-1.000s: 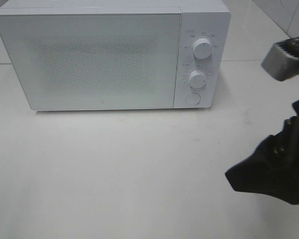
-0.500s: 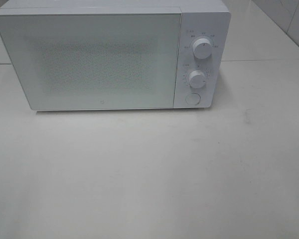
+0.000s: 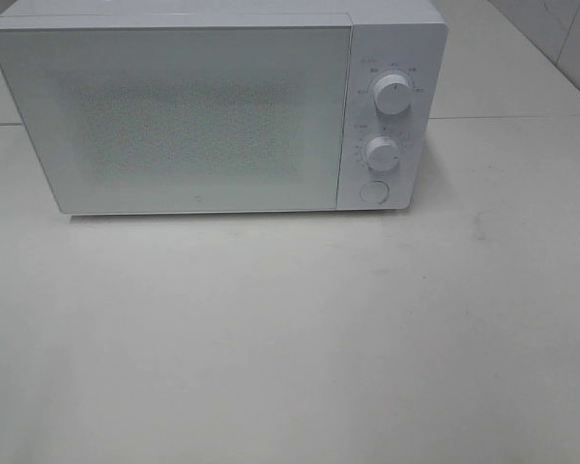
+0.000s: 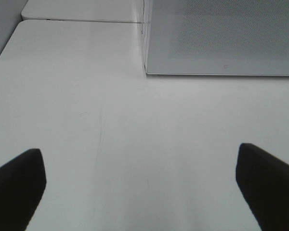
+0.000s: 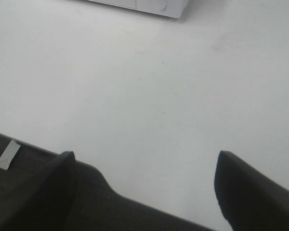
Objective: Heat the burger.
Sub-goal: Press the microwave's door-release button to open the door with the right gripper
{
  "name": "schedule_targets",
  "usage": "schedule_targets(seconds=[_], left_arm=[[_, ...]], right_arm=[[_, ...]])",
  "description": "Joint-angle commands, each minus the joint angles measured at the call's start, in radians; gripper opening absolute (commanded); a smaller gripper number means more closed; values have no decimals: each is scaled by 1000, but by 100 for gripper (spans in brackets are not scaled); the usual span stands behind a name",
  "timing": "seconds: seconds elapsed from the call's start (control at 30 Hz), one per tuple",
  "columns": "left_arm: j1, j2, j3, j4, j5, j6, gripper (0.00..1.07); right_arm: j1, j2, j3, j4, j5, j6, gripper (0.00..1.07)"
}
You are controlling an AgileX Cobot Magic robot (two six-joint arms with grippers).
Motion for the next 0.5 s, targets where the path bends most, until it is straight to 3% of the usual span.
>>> schedule_targets(seconds=[0.03,0.5], left_arm=[[2,-25,2,3,-1,0,100],[2,-21,2,3,-1,0,100]], right_arm=[[-43,-88,29,-45,-30,85,75],[-78,-207,40,-54,-47,103,75]])
